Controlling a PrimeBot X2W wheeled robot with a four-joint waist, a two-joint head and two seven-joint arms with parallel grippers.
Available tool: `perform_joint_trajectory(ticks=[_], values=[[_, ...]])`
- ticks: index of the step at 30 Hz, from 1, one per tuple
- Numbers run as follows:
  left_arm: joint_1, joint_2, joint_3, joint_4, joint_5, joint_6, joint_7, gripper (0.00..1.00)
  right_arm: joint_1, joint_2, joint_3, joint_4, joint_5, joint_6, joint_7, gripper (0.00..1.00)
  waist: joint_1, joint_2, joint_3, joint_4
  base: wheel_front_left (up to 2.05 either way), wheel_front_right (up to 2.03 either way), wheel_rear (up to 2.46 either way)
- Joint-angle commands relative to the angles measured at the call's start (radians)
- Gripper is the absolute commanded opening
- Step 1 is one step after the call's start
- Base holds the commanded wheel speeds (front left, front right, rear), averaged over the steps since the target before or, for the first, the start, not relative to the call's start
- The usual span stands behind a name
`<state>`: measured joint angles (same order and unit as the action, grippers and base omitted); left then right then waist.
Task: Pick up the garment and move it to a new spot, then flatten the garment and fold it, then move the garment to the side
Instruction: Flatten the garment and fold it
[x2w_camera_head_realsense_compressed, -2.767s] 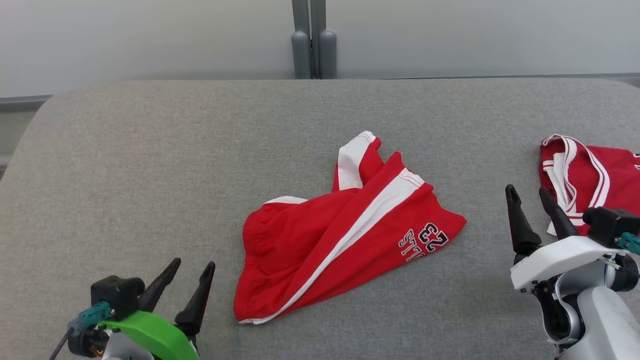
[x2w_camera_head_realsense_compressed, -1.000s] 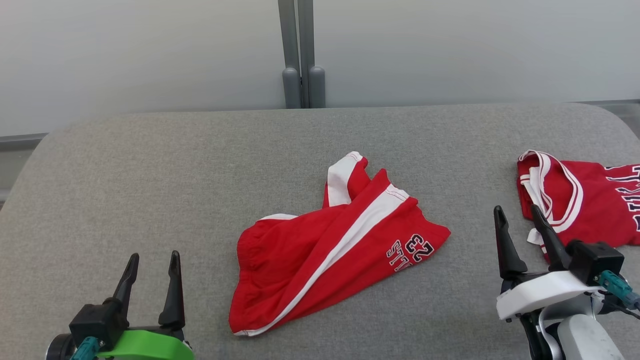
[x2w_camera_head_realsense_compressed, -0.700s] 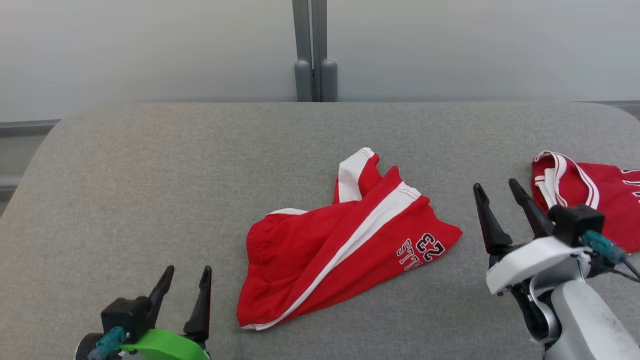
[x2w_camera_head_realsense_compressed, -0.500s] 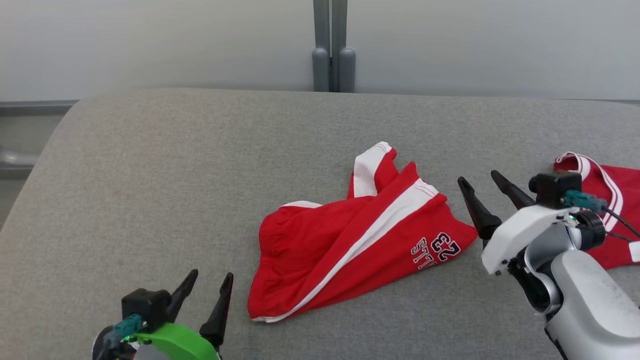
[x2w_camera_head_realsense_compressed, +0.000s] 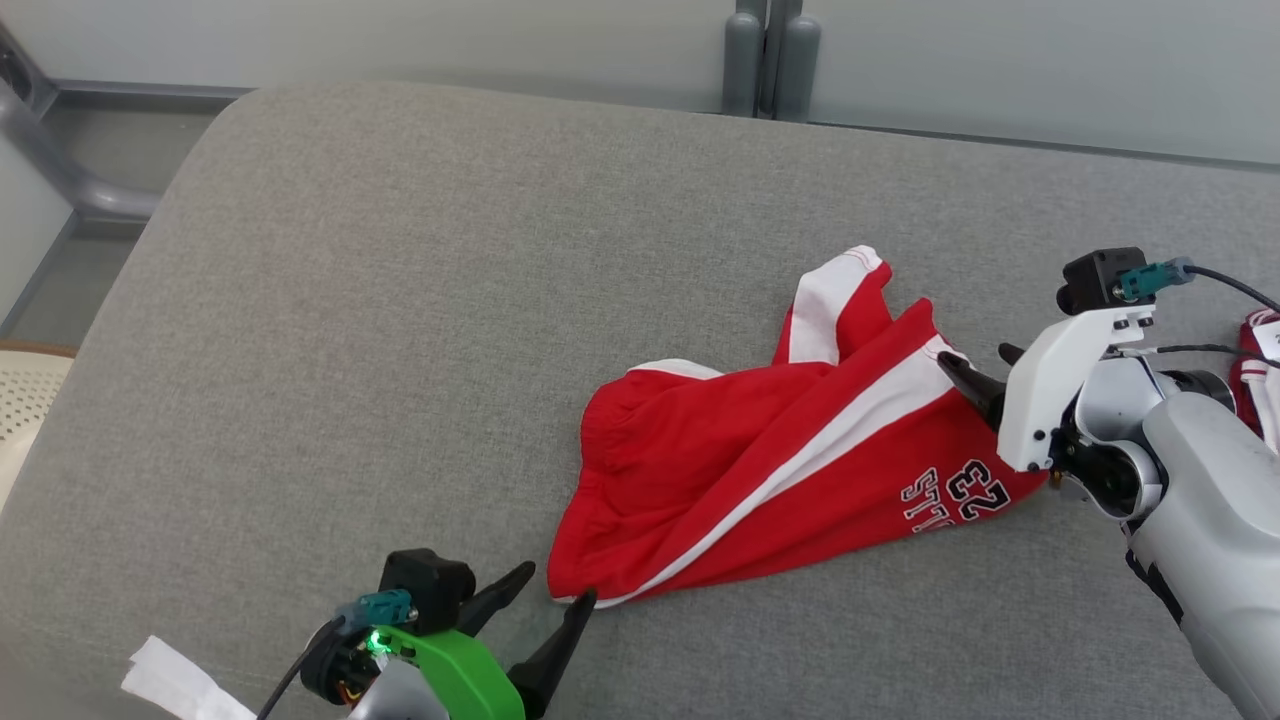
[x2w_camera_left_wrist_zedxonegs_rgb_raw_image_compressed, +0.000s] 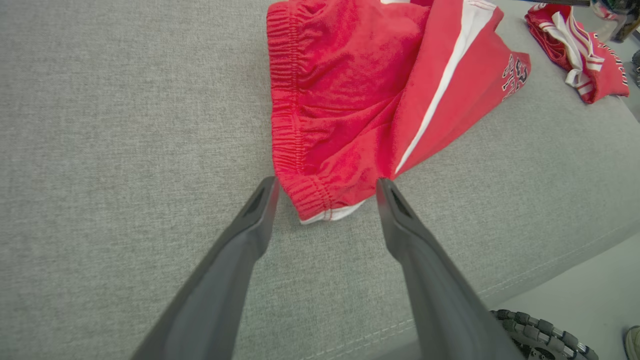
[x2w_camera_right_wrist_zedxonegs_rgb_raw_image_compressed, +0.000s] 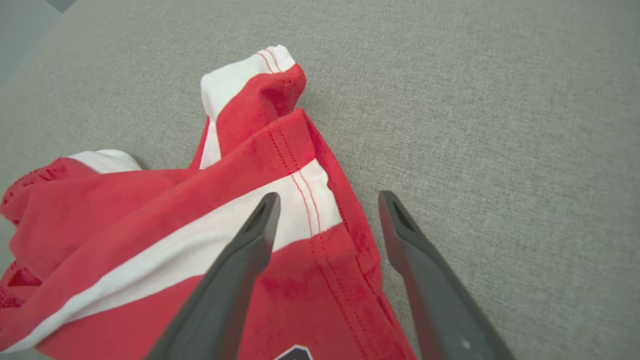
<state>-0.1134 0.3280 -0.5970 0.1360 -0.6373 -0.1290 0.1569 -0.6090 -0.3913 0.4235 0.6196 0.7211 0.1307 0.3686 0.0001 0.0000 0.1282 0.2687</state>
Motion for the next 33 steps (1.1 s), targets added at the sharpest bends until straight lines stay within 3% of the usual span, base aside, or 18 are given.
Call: perform_joint_trajectory(ticks=[1, 12, 16, 17, 19, 20, 23, 24, 33], values=[[-0.025, 0.01, -0.018, 0.012, -0.024, -0.002, 0.0, 1.0, -0.016, -0.002, 0.013, 0.015, 0.018, 0.0, 0.019, 1.0, -0.0001, 0.0, 0.032, 0.029, 0.0, 0.0, 0.0], [-0.11, 0.049, -0.143, 0.097, -0.124, -0.003, -0.045, 1.0, -0.046, -0.012, 0.09, 0.035, 0.084, 0.0, 0.015, 1.0, -0.0001, 0.0, 0.053, 0.012, 0.0, 0.0, 0.0], [-0.134, 0.051, -0.177, 0.146, -0.147, -0.003, -0.071, 1.0, -0.051, -0.013, 0.115, 0.03, 0.107, 0.0, 0.0, 0.92, -0.0001, 0.0, 0.056, 0.001, 0.0, 0.0, 0.0], [-0.144, 0.051, -0.186, 0.158, -0.15, -0.003, -0.078, 1.0, -0.053, -0.014, 0.122, 0.029, 0.111, 0.0, -0.004, 0.87, -0.0001, 0.0, 0.057, -0.001, 0.0, 0.0, 0.0], [-0.157, 0.049, -0.204, 0.175, -0.166, -0.003, -0.089, 1.0, -0.057, -0.016, 0.134, 0.025, 0.12, 0.0, -0.013, 0.52, -0.0001, 0.0, 0.059, -0.005, 0.0, 0.0, 0.0], [-0.161, 0.05, -0.21, 0.182, -0.173, -0.003, -0.093, 1.0, -0.058, -0.018, 0.141, 0.024, 0.122, 0.0, -0.019, 0.49, -0.0001, 0.0, 0.059, -0.006, 0.0, 0.0, 0.0], [-0.176, 0.056, -0.234, 0.209, -0.195, -0.003, -0.109, 0.02, -0.062, -0.022, 0.159, 0.024, 0.135, 0.0, -0.031, 0.11, -0.0001, 0.0, 0.056, -0.011, 0.0, 0.0, 0.0], [-0.181, 0.056, -0.241, 0.216, -0.205, -0.003, -0.116, 0.0, -0.063, -0.023, 0.165, 0.024, 0.142, 0.0, -0.035, 0.0, -0.0001, 0.0, 0.054, -0.012, 0.0, 0.0, 0.0], [-0.183, 0.093, -0.261, 0.211, -0.248, -0.003, -0.203, 0.0, -0.035, -0.05, 0.18, -0.005, 0.181, 0.0, -0.162, 0.0, -0.0001, 0.0, 0.005, -0.018, 0.0, 0.0, 0.0]])
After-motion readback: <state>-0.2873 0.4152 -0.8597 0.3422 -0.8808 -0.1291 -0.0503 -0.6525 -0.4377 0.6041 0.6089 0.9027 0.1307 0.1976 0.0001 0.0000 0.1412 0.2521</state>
